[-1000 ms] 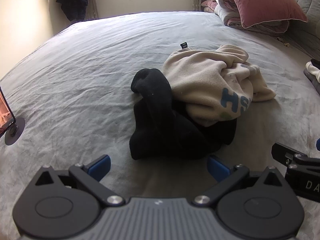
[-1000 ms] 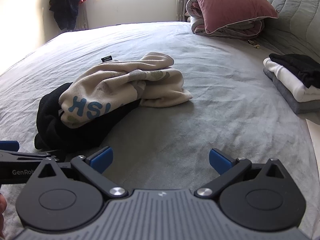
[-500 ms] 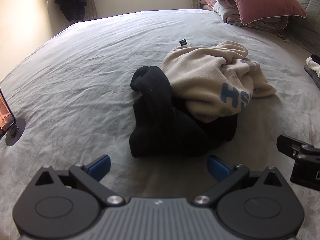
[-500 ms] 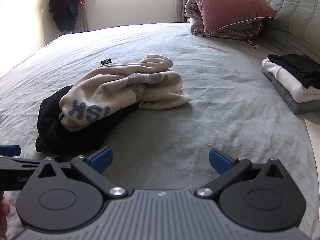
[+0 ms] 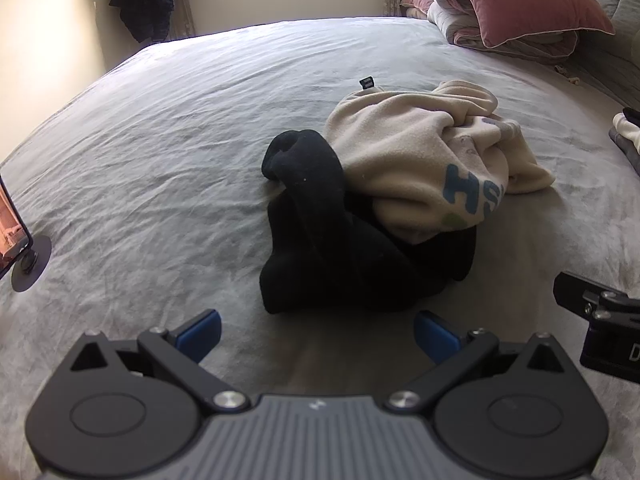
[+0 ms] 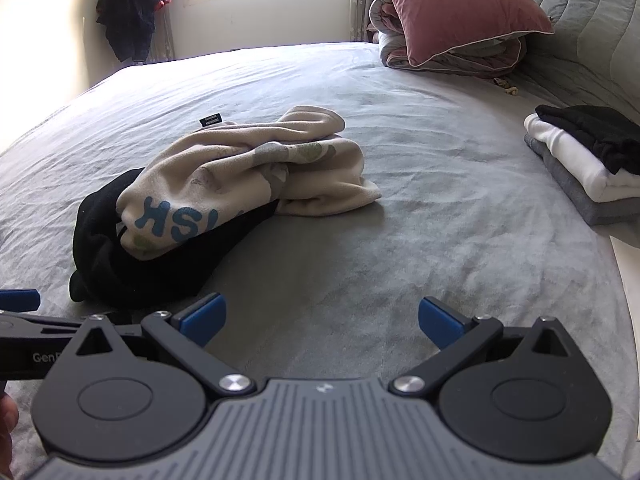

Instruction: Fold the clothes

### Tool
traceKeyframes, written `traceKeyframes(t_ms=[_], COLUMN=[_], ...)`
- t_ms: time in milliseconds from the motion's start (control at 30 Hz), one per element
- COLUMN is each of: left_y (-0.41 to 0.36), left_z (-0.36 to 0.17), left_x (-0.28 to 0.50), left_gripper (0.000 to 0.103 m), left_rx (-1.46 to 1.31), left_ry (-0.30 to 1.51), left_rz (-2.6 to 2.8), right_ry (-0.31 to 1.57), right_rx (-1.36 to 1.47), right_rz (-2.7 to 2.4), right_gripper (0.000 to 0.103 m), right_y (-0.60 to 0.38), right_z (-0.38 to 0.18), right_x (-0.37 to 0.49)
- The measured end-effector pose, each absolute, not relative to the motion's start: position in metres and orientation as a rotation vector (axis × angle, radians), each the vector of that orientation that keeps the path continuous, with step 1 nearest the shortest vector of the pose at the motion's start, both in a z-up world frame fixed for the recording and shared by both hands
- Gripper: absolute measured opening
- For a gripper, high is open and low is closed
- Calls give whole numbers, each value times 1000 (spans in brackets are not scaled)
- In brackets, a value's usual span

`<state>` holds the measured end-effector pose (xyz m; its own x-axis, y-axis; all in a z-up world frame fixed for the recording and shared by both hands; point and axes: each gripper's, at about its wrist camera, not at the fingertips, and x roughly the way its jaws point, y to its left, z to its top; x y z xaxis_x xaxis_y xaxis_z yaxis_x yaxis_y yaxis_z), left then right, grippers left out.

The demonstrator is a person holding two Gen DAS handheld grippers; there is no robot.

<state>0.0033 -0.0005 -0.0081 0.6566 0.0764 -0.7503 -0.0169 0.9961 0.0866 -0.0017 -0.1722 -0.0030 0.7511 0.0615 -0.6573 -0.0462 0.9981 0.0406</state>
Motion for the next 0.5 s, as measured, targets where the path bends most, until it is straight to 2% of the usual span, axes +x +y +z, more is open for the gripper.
traceKeyframes(t_ms=[500], left_y=[18], left_z=[32], left_x=[44], left_gripper=[103], left_rx=[72], left_ry=[863], left_rz=[50], right_ry=[724], right_rx=[86], right_rz=[90], right_gripper=[103], right_y=[-185], right_z=[30], right_x=[28])
